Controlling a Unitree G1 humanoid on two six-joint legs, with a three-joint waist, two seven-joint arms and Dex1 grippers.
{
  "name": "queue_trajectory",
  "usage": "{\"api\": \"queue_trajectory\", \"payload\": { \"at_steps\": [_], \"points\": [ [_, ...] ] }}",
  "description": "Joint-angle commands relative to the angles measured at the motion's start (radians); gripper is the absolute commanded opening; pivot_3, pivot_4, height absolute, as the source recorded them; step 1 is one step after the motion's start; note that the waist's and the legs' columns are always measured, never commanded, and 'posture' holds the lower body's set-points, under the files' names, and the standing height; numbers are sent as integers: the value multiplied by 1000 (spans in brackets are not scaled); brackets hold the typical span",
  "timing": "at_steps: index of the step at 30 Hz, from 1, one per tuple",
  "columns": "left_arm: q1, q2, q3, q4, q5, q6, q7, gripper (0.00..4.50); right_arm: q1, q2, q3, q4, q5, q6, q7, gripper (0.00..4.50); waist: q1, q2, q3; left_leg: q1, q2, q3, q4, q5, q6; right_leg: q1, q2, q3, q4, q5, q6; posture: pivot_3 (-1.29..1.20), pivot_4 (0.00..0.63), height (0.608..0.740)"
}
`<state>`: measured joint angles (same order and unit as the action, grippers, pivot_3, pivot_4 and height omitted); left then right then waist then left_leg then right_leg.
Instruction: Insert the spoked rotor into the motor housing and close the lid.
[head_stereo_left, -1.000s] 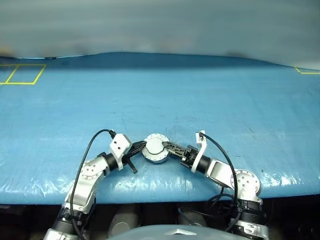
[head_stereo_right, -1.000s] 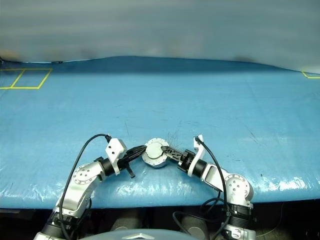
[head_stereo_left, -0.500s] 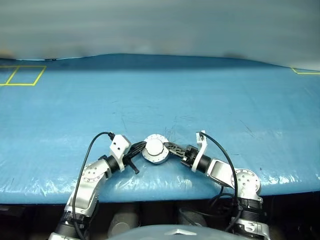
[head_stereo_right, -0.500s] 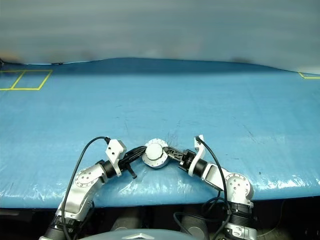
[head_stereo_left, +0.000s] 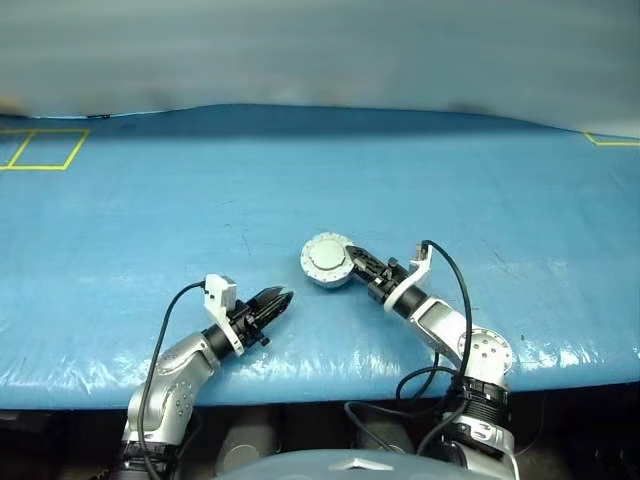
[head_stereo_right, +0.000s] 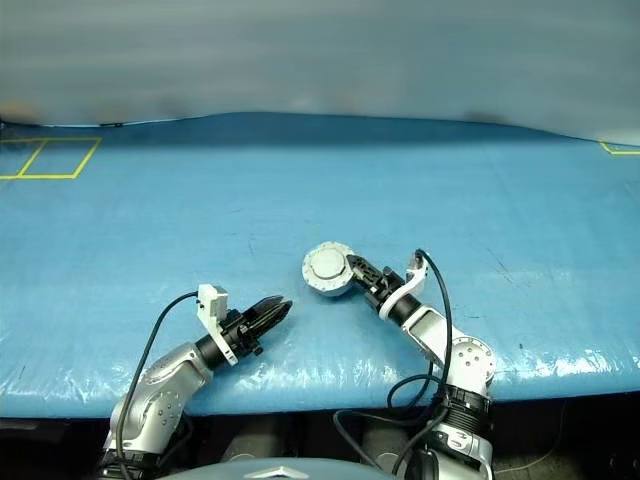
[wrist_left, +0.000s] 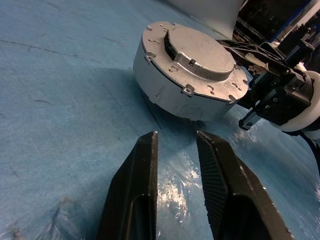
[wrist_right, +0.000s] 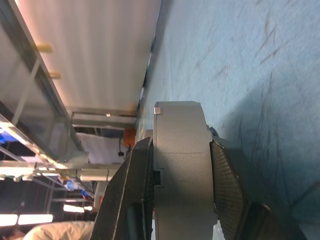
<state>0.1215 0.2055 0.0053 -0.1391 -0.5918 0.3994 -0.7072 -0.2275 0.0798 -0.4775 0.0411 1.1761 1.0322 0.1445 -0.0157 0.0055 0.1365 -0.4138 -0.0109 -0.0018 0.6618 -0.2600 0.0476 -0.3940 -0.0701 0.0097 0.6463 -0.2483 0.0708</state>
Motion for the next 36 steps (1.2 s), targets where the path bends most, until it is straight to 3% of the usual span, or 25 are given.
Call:
{"api": "queue_trajectory", "payload": {
  "at_steps": [1,6,17,33,36],
  "points": [
    [1,-59,53,-36,-148,57,7,2891,-59,31,-18,-37,122,-35,-19,1268,-3,1,1,0,0,0,0,0,0,0,0,0,0,0,0,0,150,740],
    [-8,-133,116,-39,-319,145,46,4480,-72,36,22,-75,207,-15,-41,1268,-11,1,1,0,1,0,0,0,0,0,1,1,0,0,0,0,150,740],
    [-34,-183,154,-49,-509,254,97,4480,-25,19,166,-129,292,33,-69,1268,-11,1,1,-1,1,0,1,0,0,0,5,3,0,0,0,0,150,740],
    [-78,-231,151,-2,-491,220,123,4480,8,-19,271,-138,295,34,-41,1268,-11,1,1,-1,1,0,2,0,0,0,6,4,0,0,0,0,150,740],
    [-71,-224,139,1,-466,209,100,3908,10,-16,273,-140,299,25,-46,1268,-11,1,1,-1,2,0,2,0,0,0,7,4,0,0,0,0,150,740]
  ]
}}
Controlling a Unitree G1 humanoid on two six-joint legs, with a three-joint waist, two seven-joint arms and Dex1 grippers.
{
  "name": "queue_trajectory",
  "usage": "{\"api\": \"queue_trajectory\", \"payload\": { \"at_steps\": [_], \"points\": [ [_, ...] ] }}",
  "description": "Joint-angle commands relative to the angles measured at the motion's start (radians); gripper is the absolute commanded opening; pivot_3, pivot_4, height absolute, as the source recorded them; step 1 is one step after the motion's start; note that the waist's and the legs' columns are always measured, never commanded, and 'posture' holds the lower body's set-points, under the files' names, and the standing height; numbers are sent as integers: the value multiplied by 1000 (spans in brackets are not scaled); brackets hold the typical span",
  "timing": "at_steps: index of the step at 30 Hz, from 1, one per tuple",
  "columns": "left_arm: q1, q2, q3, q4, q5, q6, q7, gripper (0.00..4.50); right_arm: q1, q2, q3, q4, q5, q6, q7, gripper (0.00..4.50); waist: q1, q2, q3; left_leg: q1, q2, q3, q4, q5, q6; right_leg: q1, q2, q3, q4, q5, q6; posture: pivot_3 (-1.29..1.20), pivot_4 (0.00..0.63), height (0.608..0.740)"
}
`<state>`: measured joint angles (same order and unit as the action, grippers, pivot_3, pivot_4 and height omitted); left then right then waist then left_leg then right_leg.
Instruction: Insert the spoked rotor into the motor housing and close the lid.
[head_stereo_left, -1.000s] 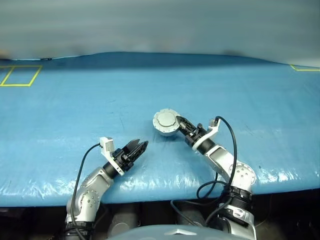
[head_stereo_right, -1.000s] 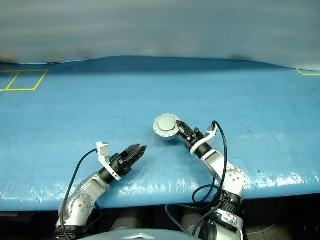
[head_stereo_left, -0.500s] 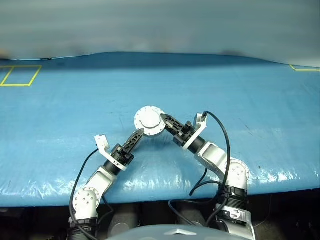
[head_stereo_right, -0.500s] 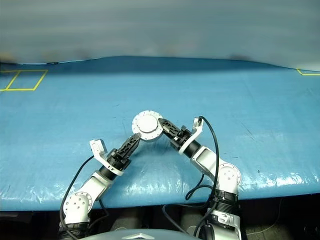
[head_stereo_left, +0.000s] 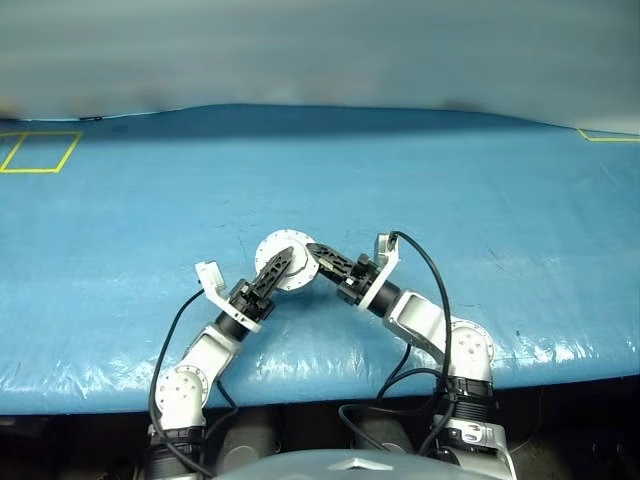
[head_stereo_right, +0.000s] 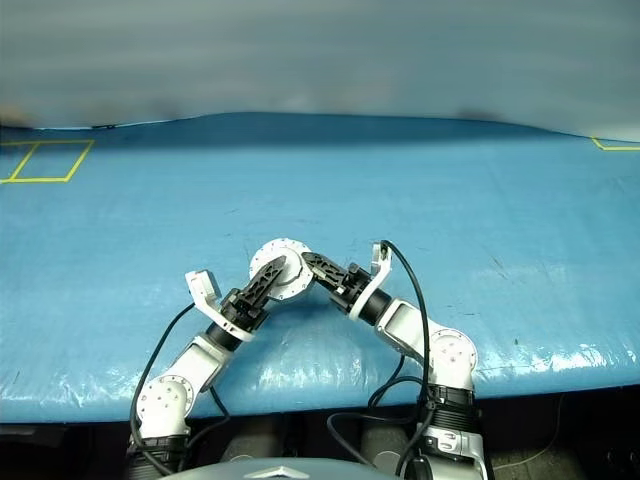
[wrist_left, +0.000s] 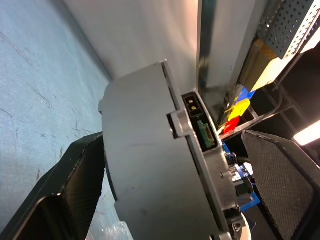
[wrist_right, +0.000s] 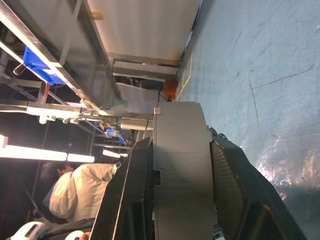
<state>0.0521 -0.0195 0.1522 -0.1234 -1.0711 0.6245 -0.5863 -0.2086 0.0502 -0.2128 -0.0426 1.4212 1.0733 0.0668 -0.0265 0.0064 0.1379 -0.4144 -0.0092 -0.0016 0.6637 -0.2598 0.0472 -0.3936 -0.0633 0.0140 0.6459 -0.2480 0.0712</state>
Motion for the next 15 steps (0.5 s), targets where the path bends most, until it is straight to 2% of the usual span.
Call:
{"api": "queue_trajectory", "payload": {
  "at_steps": [1,3,4,12,15],
  "points": [
    [1,1,-10,-15,16,-17,-24,3586,-9,14,8,-58,52,-21,31,1268,0,0,0,0,0,0,0,0,0,0,0,0,0,0,0,0,150,740],
    [6,1,-11,-14,17,-18,-25,2940,-9,15,8,-65,48,-33,35,1268,0,0,0,0,0,0,0,0,0,0,0,0,0,0,0,0,150,740],
    [8,0,-10,-13,15,-16,-21,2808,-11,13,11,-72,37,-41,43,1268,1,0,0,0,0,0,0,0,0,0,0,0,-1,0,0,0,150,740],
    [1,-16,3,7,22,-17,46,2799,-14,-22,64,-87,-137,-121,128,1268,1,0,0,0,0,0,0,0,0,0,0,0,-1,0,0,0,150,740],
    [-3,-29,16,19,31,-36,75,2798,-14,-21,68,-76,-172,-145,147,2277,1,0,0,0,0,0,0,0,0,0,0,0,-1,0,1,0,150,740]
  ]
}}
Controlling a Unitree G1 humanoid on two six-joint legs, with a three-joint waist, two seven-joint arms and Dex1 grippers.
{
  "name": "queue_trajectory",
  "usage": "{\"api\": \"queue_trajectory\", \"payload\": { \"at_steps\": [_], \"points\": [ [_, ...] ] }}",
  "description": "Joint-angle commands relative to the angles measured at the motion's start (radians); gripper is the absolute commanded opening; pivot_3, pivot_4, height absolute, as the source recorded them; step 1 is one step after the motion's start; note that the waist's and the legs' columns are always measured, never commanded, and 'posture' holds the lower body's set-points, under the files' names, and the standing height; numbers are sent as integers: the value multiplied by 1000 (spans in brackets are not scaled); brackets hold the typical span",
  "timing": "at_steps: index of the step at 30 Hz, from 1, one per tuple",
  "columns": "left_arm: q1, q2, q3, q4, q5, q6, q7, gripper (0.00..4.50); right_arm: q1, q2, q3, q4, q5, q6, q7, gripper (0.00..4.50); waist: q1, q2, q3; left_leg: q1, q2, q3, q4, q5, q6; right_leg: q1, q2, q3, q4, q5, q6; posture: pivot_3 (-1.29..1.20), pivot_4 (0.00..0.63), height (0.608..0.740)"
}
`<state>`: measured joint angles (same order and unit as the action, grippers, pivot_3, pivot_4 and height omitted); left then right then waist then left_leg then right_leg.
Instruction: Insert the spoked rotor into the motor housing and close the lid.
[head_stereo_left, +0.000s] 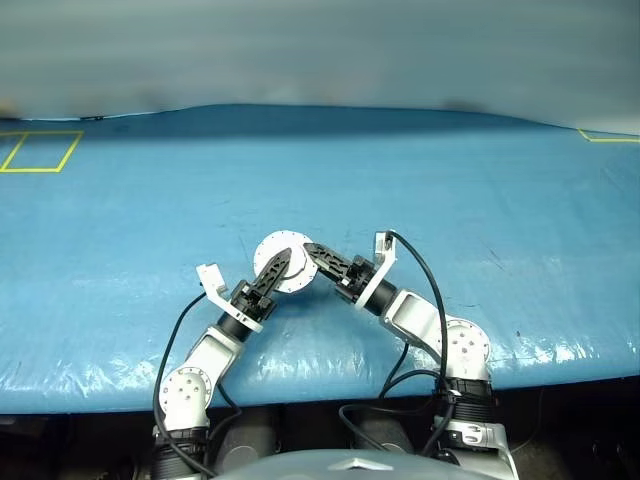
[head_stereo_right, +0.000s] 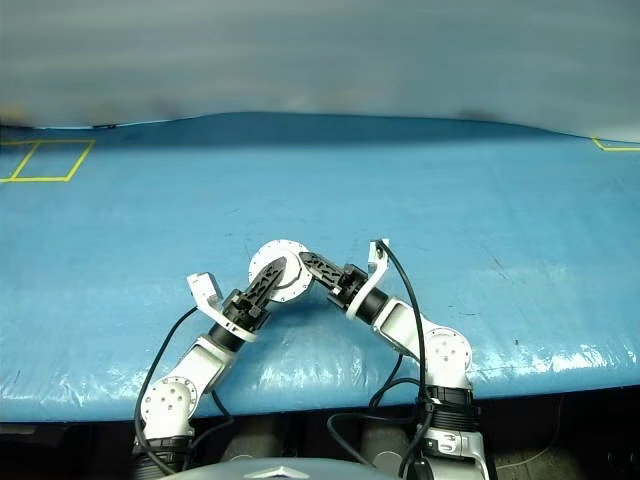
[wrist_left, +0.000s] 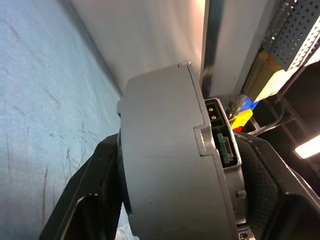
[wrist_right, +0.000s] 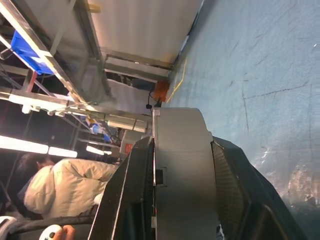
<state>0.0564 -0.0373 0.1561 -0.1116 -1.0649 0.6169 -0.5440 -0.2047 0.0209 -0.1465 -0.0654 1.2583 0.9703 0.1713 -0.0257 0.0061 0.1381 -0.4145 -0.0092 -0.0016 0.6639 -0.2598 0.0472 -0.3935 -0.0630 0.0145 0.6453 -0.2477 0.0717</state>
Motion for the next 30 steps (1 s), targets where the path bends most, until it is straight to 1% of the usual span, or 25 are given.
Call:
{"api": "queue_trajectory", "payload": {
  "at_steps": [1,3,6,7,9,11,14,17,23,27,29,30],
  "points": [
    [-11,-20,25,20,34,-46,54,2798,-20,18,-3,-52,-53,-88,27,2630,1,0,0,0,0,0,0,0,0,0,0,0,0,0,0,0,150,740],
    [-18,-38,45,39,56,-83,90,2798,-25,28,-9,-55,-138,-178,19,3239,0,0,0,0,0,0,0,0,0,0,0,0,0,0,0,0,150,740],
    [-42,-68,76,61,86,-153,125,2798,-37,32,-27,-39,-215,-268,4,3239,0,-1,1,0,0,0,0,0,-1,0,1,1,0,0,0,0,150,740],
    [-63,-88,98,75,99,-194,163,2798,-43,33,-38,-28,-238,-298,-5,3239,1,-1,1,0,0,0,0,0,-1,-1,1,1,0,0,0,0,150,740],
    [-101,-114,133,97,91,-254,198,2798,-50,31,-53,-14,-273,-333,-19,3239,6,-2,1,0,0,0,0,1,-1,0,1,1,0,0,0,0,150,740],
    [-170,-128,170,134,104,-335,266,2798,-53,20,-62,-7,-299,-354,-15,3239,6,-4,2,0,0,0,0,1,-2,0,1,1,0,1,0,0,150,740],
    [-274,-131,227,179,99,-444,321,2798,-47,16,-70,-16,-311,-363,-9,3239,8,-6,4,0,1,-1,1,2,-3,-1,2,0,1,2,-1,0,150,740],
    [-352,-117,286,226,107,-533,371,2798,-35,14,-70,-31,-320,-366,0,3239,15,-10,6,-1,0,-1,1,2,-3,-1,1,0,0,3,0,0,150,740],
    [-488,-67,375,370,169,-674,481,2798,-10,30,-87,-50,-327,-390,-13,3239,15,-11,6,-2,-1,-1,1,3,-5,0,1,0,-2,3,1,0,150,740],
    [-512,-32,358,468,278,-693,536,2798,1,37,-92,-61,-329,-392,-26,3239,12,-11,6,-2,0,-1,0,2,-3,-1,1,0,-2,3,1,0,150,740],
    [-510,-28,355,487,325,-713,562,2798,2,35,-93,-62,-333,-392,-26,3239,13,-11,6,-2,0,-1,1,2,-3,-1,2,-1,-1,3,1,0,150,740],
    [-505,-23,348,491,371,-751,571,2988,2,34,-93,-61,-338,-394,-28,3275,12,-11,6,-1,-1,-1,1,2,-3,0,2,-1,-1,3,1,0,150,740]
  ]
}}
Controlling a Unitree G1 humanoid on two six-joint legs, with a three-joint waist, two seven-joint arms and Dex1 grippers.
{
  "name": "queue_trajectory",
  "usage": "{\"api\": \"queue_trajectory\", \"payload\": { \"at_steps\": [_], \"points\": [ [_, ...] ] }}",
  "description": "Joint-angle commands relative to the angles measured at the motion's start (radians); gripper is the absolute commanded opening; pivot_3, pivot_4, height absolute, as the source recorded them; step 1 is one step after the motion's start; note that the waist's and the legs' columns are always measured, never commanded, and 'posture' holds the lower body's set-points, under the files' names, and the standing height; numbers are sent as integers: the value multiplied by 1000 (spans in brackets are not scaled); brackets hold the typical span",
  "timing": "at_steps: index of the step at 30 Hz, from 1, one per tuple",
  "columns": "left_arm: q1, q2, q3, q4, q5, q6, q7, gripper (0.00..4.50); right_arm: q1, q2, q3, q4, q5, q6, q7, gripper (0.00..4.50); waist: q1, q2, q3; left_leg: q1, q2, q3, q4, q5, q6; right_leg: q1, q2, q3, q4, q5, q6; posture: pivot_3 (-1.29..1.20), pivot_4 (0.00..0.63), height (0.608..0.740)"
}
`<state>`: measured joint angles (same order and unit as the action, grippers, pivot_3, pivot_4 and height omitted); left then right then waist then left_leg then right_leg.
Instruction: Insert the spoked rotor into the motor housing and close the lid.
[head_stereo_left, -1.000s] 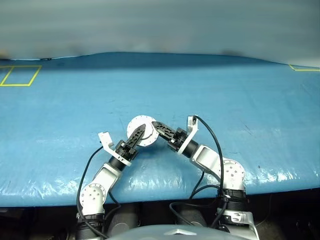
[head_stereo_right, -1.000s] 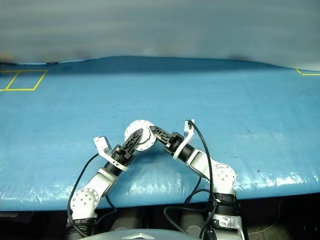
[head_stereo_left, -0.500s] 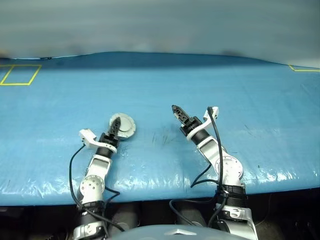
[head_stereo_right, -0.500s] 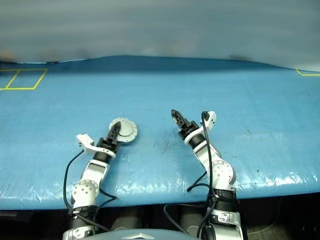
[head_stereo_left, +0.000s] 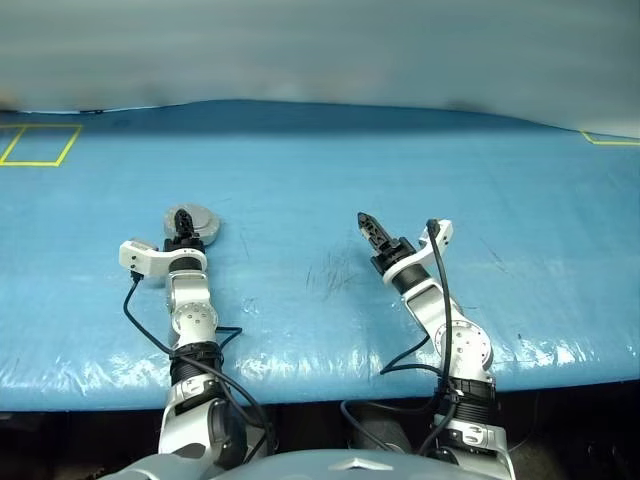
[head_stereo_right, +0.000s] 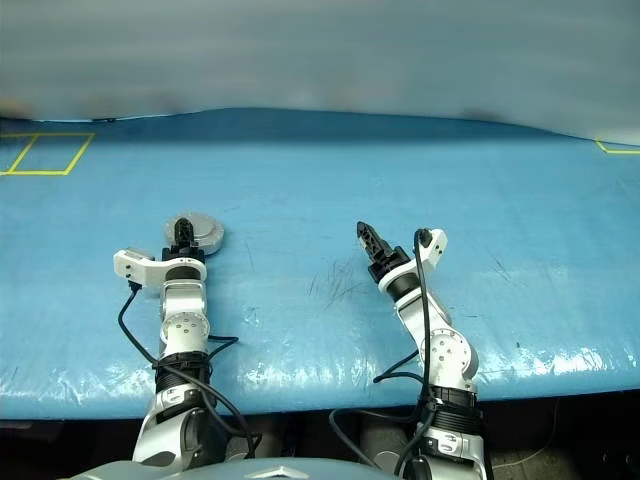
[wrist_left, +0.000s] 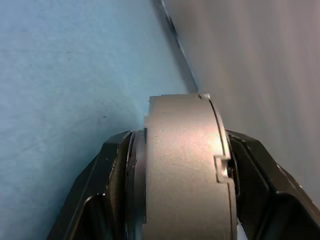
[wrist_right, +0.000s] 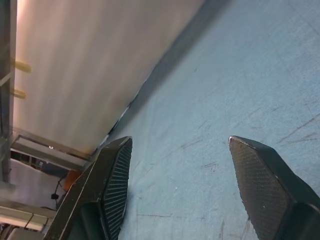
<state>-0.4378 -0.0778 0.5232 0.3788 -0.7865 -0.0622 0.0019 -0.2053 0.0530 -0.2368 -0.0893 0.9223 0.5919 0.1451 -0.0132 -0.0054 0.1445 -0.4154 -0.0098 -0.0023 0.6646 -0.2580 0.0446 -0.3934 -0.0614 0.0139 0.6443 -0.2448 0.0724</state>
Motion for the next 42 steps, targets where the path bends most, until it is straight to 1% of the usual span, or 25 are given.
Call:
{"api": "queue_trajectory", "payload": {
  "at_steps": [1,2,5,10,14,16,18,19,20,22,23,25,27,28,30,32,36,41,42],
  "points": [
    [-5,21,-23,-1,122,-97,28,3212,3,1,-4,-37,-5,-17,-2,3287,-1,0,0,0,0,0,0,0,0,0,0,0,0,0,0,0,150,740],
    [-1,19,-17,-12,129,-120,24,3462,4,0,-5,-36,-8,-17,-3,3287,-2,0,0,1,0,0,0,0,0,0,0,0,1,0,0,0,150,740],
    [15,28,2,-37,184,-165,90,4476,2,1,-8,-30,-13,-14,-9,3287,-1,0,0,1,0,0,0,0,-1,0,0,0,2,1,0,0,150,740],
    [80,62,27,-94,303,-232,207,4476,-10,5,-11,-13,-11,3,-33,3287,-2,0,0,1,1,0,0,1,-1,0,0,0,2,1,-1,0,150,740],
    [142,81,26,-170,348,-268,218,4476,-16,-1,-4,-7,-29,4,-46,3287,2,0,0,1,1,-1,0,1,-1,0,0,0,2,1,-1,0,150,740],
    [175,95,-10,-213,359,-279,154,4476,-13,-16,21,-13,-87,-32,-29,3287,4,0,0,1,0,-1,0,1,-1,0,0,0,2,1,-1,0,150,740],
    [202,112,-51,-249,375,-286,90,4476,-6,-41,63,-18,-188,-102,1,3287,5,0,0,1,0,-1,1,1,-2,0,0,0,2,1,-1,0,150,740],
    [219,126,-82,-270,372,-284,29,4476,1,-60,93,-15,-259,-176,40,3287,5,0,0,1,0,-1,1,1,-1,0,0,0,2,1,0,0,150,740],
    [242,147,-137,-315,343,-269,-84,4476,7,-85,119,-5,-337,-268,79,3287,4,0,0,1,0,-1,1,2,-2,0,0,0,2,2,0,0,150,740],
    [291,226,-290,-403,321,-201,-323,4476,23,-164,168,19,-506,-439,128,3287,4,0,0,1,0,0,1,3,-3,0,0,0,2,2,0,0,150,740],
    [306,255,-338,-423,324,-180,-391,4476,27,-189,180,30,-548,-478,139,3287,3,0,0,1,-1,0,1,5,-6,0,0,0,2,2,0,0,150,740],
    [324,299,-411,-452,316,-123,-480,4476,37,-235,185,50,-572,-513,188,3287,1,0,0,3,-1,0,0,5,-6,1,0,1,2,2,0,0,150,740],
    [336,342,-480,-470,330,-79,-563,4476,50,-266,171,54,-538,-521,262,3287,-8,1,0,4,1,1,0,5,-7,2,1,1,2,2,-1,0,150,740],
    [340,370,-520,-469,359,-66,-606,4476,59,-281,163,50,-517,-528,304,3287,-12,1,0,5,1,1,-2,5,-7,2,1,1,2,3,-2,0,150,740],
    [341,421,-592,-455,434,-51,-663,4476,76,-316,166,43,-531,-553,355,3287,-14,1,0,5,2,1,-3,4,-5,1,3,1,2,2,-4,0,150,740],
    [331,464,-651,-410,523,-78,-704,4476,94,-373,192,55,-596,-569,390,3287,-13,2,0,5,3,1,-3,5,-5,0,3,1,4,2,-5,0,150,740],
    [320,482,-700,-356,569,-105,-767,4476,123,-442,218,67,-638,-594,468,3287,-9,2,0,6,3,1,-2,5,-4,1,2,1,5,2,-5,0,150,740],
    [322,472,-715,-310,583,-142,-818,4476,128,-487,223,66,-648,-603,541,3287,-2,2,0,6,3,1,-1,6,-3,1,1,1,5,2,-5,0,150,740],
    [324,468,-717,-306,582,-147,-825,4500,125,-494,224,68,-649,-596,548,3660,0,2,0,6,3,1,-1,6,-3,1,1,1,5,2,-5,0,150,740]
  ]
}}
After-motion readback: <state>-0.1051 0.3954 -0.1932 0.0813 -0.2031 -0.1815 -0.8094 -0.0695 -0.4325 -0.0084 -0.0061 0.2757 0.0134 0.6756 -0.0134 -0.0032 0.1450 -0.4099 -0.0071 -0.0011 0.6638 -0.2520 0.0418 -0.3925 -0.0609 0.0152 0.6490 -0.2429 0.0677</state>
